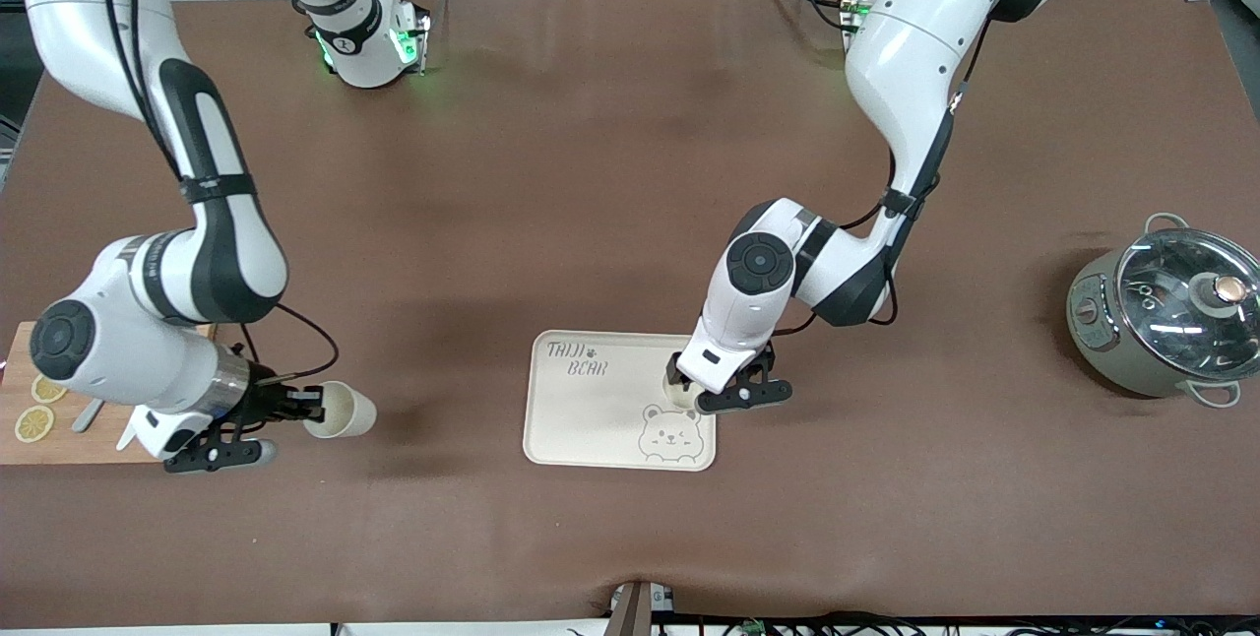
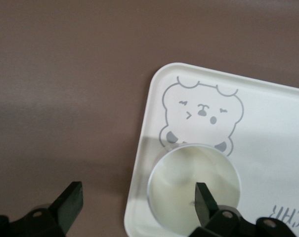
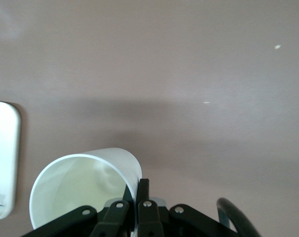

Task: Place white IKEA cup upright on tray with both arms
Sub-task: 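Bring the right gripper's cup to the tray while the left gripper withdraws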

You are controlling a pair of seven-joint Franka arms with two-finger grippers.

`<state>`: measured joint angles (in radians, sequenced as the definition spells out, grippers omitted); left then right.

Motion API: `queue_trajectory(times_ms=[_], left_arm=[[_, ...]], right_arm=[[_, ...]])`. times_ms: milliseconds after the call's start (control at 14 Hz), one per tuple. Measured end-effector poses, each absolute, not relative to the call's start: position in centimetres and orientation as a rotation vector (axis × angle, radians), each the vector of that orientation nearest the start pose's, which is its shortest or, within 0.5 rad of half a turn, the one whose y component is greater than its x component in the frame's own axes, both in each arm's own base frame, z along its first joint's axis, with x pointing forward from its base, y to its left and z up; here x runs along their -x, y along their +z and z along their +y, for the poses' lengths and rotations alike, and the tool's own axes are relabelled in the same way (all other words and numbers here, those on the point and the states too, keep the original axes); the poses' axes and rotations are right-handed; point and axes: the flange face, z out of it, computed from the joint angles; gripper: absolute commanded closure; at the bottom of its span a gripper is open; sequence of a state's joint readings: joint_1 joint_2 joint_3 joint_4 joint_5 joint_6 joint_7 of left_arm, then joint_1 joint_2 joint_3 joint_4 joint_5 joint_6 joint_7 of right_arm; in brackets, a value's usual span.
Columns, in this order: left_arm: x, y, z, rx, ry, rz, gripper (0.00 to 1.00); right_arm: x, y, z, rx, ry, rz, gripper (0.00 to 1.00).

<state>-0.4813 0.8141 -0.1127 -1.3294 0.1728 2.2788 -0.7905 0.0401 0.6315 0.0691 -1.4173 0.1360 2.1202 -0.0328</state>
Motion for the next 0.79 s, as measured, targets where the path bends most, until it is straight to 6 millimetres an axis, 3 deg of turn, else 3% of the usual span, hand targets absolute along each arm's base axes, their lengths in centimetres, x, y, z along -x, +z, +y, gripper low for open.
queue_trajectory(times_ms=[143, 429, 643, 786], left_arm=[[-63.9, 29.0, -39.2, 3.124, -0.161, -0.172, 0.00], [-63.9, 37.0, -35.9, 3.078, -0.113, -0.091, 0.00], [-64.6, 41.0, -32.0, 3.059, -0.092, 0.038, 0.00], [-65.3, 42.9, -28.6, 3.043, -0.069, 0.128, 0.00]], right_arm=[[-72.0, 33.7, 10.5, 2.975, -0.082, -0.009, 1.00], [-70.9, 33.8, 16.6, 2.965, -0.053, 0.139, 1.00], [-69.7, 34.1, 21.9, 2.950, -0.063, 0.230, 1.00], [-69.1, 34.1, 24.3, 2.939, -0.076, 0.268, 1.00]])
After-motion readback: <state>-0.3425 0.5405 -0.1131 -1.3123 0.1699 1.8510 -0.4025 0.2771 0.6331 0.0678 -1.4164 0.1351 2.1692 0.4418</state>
